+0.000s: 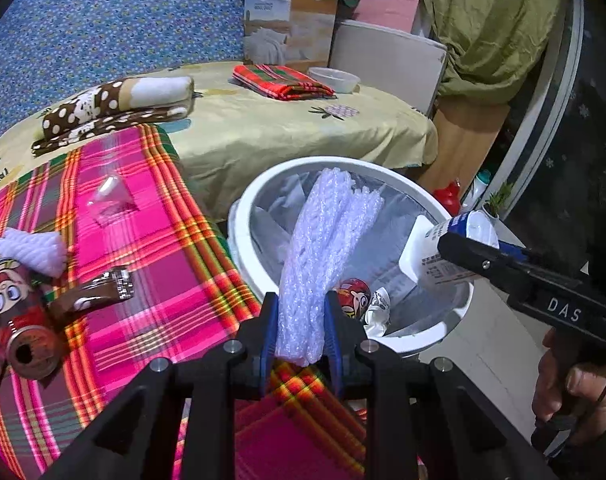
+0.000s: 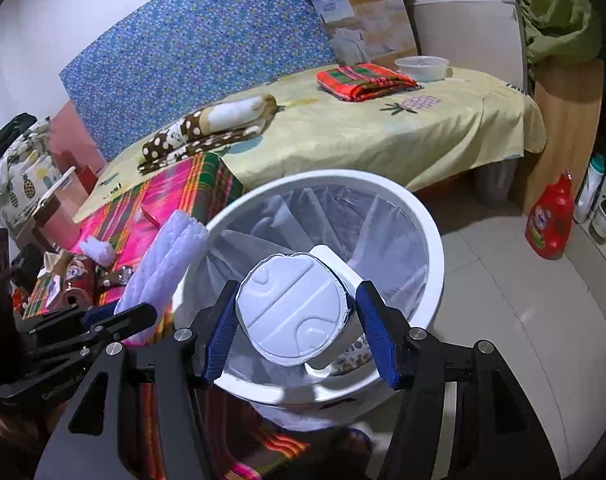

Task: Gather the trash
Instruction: 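Carry the sleeve and bottle over the white bin and open both tools, then move both open tools back over the remaining trash on the cloth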

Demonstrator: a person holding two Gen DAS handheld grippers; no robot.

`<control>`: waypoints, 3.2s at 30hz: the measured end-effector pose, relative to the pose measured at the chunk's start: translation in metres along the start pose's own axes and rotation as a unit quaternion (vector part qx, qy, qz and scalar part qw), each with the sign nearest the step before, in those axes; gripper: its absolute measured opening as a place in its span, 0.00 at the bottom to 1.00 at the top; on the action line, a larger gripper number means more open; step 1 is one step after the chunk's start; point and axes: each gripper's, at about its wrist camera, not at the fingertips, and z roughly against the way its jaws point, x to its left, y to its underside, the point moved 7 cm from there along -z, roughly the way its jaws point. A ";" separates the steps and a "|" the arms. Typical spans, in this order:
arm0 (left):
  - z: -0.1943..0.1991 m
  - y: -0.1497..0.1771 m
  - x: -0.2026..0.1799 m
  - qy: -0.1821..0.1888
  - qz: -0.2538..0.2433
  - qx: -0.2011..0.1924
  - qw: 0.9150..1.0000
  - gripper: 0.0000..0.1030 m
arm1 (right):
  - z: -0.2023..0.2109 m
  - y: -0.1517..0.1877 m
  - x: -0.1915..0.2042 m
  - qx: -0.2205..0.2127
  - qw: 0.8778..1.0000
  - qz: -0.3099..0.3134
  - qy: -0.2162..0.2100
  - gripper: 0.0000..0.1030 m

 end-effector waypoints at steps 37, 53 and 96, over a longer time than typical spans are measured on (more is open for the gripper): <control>0.021 0.005 0.002 0.031 0.020 -0.012 0.999 0.40 | 0.013 0.004 0.015 0.001 1.000 0.008 -0.017 0.65; 0.077 0.029 0.041 -0.012 0.062 -0.049 0.997 0.40 | 0.031 0.016 0.082 -0.013 0.996 0.068 -0.060 0.65; 0.127 0.084 0.147 -0.125 0.160 -0.064 0.977 0.40 | 0.006 0.045 0.167 0.049 0.979 0.134 -0.143 0.65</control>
